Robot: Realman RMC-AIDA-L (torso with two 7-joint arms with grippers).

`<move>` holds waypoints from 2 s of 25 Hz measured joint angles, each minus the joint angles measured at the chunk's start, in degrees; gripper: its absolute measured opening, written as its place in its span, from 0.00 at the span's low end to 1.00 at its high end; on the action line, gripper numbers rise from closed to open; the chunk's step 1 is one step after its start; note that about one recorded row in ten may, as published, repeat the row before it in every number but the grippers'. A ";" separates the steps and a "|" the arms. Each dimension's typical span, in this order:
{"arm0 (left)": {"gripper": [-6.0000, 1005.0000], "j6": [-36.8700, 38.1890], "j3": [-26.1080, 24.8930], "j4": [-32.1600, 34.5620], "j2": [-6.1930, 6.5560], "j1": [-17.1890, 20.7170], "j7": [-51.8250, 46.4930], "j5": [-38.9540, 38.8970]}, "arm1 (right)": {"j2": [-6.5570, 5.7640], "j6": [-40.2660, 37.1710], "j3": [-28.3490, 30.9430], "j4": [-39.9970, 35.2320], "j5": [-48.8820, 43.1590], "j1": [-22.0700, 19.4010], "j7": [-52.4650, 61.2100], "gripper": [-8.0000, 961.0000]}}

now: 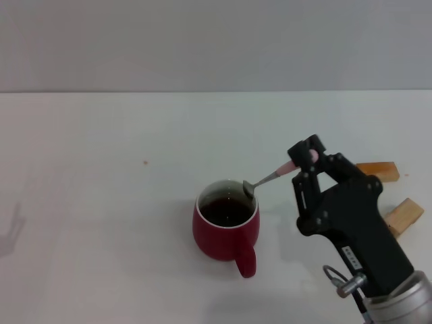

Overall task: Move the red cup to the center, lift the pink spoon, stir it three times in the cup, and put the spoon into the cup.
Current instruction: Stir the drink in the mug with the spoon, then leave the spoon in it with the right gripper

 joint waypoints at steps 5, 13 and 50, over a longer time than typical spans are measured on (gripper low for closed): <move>0.85 -0.03 -0.01 0.00 -0.05 -0.21 0.00 0.00 | 0.21 3.61 0.13 0.22 0.00 0.20 0.02 0.10; 0.85 -0.03 0.00 -0.18 -0.16 -0.34 0.00 0.00 | 0.33 8.73 0.53 0.34 -0.67 1.11 0.05 0.10; 0.85 -0.73 -1.32 -0.26 -0.43 -0.33 0.00 -0.10 | 0.30 26.58 15.70 -3.75 -11.28 4.69 1.45 0.10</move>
